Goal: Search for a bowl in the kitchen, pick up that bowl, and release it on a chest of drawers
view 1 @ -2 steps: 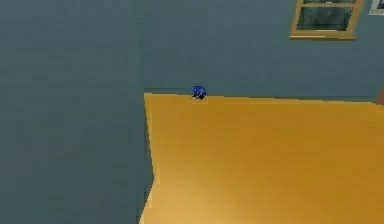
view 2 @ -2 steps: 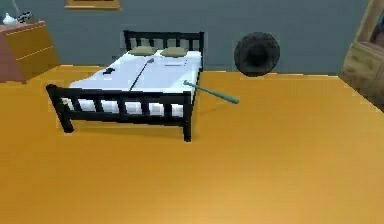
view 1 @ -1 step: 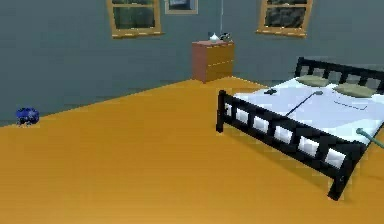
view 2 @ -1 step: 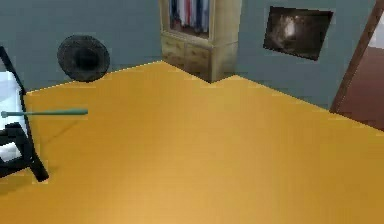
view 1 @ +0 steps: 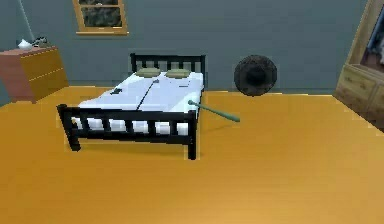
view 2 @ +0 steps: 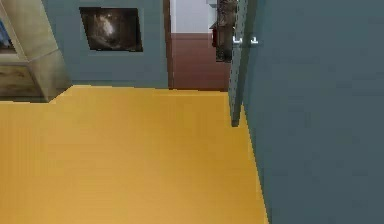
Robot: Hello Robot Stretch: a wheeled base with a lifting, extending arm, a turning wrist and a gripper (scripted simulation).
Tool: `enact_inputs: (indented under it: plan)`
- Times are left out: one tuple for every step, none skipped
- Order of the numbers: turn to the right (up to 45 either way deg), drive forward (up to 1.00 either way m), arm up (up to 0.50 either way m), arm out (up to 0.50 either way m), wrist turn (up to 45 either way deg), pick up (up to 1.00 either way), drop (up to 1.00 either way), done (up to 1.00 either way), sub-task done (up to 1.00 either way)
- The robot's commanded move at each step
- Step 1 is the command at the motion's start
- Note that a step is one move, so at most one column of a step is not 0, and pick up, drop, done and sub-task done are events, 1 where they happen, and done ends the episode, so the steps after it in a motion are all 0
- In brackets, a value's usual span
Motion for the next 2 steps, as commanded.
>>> enact_inputs:
  plan:
    - [9.0, 0.0, 0.0, 0.0, 0.0, 0.0, 0.0, 0.0, 0.0]
    - [0.0, 0.1, 0.0, 0.0, 0.0, 0.0, 0.0, 0.0, 0.0]
